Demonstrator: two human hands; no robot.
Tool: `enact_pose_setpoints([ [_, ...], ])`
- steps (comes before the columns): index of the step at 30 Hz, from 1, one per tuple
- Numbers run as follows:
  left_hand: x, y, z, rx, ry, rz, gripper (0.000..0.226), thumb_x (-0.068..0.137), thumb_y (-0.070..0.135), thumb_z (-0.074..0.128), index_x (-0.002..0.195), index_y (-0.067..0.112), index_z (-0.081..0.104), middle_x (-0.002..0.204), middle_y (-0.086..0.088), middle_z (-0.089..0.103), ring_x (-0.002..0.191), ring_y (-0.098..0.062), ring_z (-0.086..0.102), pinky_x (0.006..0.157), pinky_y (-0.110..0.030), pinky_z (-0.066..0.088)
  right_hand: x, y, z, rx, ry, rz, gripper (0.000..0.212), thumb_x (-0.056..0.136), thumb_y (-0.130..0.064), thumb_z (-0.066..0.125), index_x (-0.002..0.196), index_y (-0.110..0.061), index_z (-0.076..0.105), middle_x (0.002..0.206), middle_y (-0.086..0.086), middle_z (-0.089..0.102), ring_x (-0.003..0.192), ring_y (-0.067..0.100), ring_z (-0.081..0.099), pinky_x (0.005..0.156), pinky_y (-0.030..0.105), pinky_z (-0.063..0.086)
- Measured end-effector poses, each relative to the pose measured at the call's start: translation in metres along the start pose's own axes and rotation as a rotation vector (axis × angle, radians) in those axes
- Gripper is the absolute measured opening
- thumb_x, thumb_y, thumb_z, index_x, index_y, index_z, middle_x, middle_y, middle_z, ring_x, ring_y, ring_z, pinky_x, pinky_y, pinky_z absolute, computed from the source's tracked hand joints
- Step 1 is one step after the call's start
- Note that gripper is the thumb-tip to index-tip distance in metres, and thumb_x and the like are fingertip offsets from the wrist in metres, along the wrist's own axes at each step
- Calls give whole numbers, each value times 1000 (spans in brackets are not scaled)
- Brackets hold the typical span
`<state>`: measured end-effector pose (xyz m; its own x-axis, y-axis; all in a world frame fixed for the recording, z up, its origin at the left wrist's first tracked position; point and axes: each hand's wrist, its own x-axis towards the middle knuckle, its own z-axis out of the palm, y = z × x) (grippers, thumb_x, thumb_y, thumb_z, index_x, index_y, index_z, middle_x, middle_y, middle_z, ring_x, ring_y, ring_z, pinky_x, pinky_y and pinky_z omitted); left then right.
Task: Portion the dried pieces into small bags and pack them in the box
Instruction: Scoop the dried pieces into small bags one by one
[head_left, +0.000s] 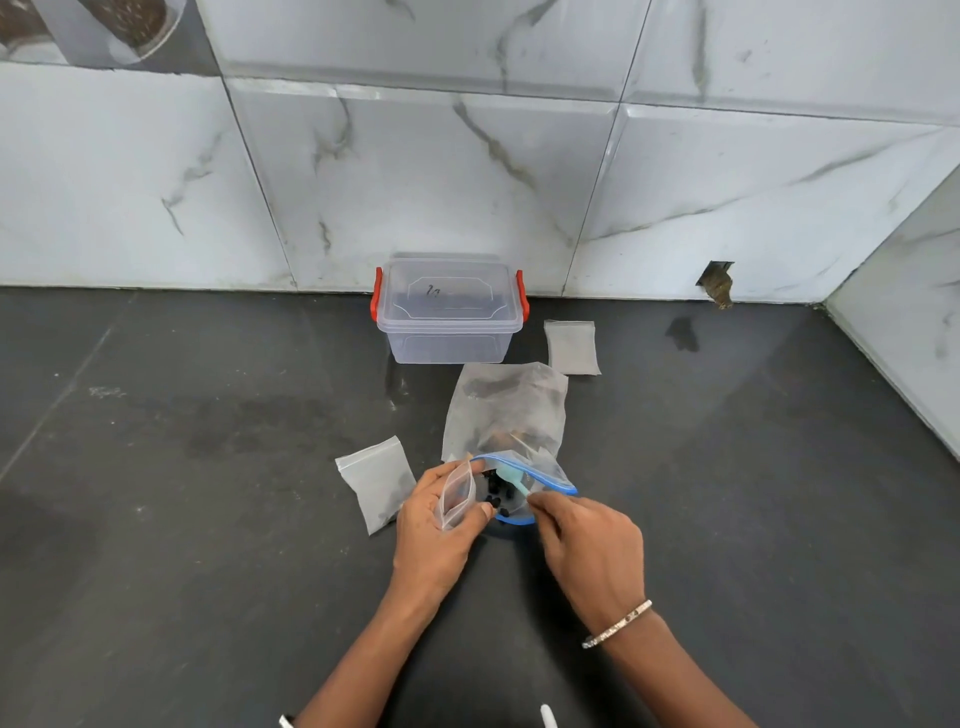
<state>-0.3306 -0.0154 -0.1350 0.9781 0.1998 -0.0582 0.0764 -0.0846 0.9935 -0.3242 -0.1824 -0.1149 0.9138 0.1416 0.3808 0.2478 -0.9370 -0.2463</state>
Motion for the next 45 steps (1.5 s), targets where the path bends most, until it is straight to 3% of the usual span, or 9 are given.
enact_pose_setpoints([
  [7,1,-3,1,-101,-14,-57,46,81,-1,78,112,33,75,124,7,71,116,-6,66,106,-31,51,-9,3,-7,160,-11,118,11,70,-29,81,79,-33,75,60,-15,69,52,12,65,46,27,51],
  [10,1,-4,-1,-102,-12,-56,44,78,7,79,111,35,75,123,8,72,116,-8,66,102,-28,51,-7,3,-5,216,18,174,12,71,-26,83,79,-32,75,63,-16,71,55,9,67,50,28,54],
  [15,-2,-2,-1,-135,-21,-71,47,82,-7,74,113,28,74,121,6,73,113,-7,68,92,-14,51,2,0,4,154,59,149,16,69,-19,84,76,-28,73,54,-9,66,45,14,61,40,27,47],
  [22,-1,-5,-2,-153,-20,-62,50,80,-1,76,110,38,76,125,8,71,120,-9,65,107,-37,50,-5,-1,3,106,-10,70,16,67,-25,85,77,-32,74,59,-11,69,49,15,64,41,26,45],
  [28,1,-7,0,-178,-17,-80,45,74,15,78,112,39,75,126,5,71,120,-12,65,109,-46,49,-10,6,-14,247,-34,164,9,75,-32,80,82,-34,75,64,-19,70,55,3,65,52,25,54],
  [34,1,-13,0,-235,-16,-99,48,65,28,78,112,37,76,127,4,71,119,-25,67,109,-52,49,-14,6,-8,227,-56,184,5,76,-29,78,80,-29,74,60,-16,69,52,5,64,53,30,55],
  [39,4,-11,2,-356,-23,-143,46,69,6,74,110,26,78,116,-8,75,112,-29,70,102,-41,54,-21,-9,4,529,-186,313,3,79,-24,77,81,-25,76,62,-17,70,54,1,66,59,27,58],
  [42,3,-10,2,-402,-21,-155,46,78,-13,69,115,13,74,114,-10,76,108,-29,71,89,-28,56,-17,-14,4,719,-240,485,8,80,-13,78,79,-20,77,63,-6,72,51,7,68,56,25,58],
  [45,5,-10,3,-432,-39,-172,48,70,-1,72,117,12,73,116,-14,74,106,-25,70,90,-30,55,-10,-13,-1,884,-271,620,8,80,-6,78,79,-13,75,64,2,74,53,18,71,54,24,55],
])
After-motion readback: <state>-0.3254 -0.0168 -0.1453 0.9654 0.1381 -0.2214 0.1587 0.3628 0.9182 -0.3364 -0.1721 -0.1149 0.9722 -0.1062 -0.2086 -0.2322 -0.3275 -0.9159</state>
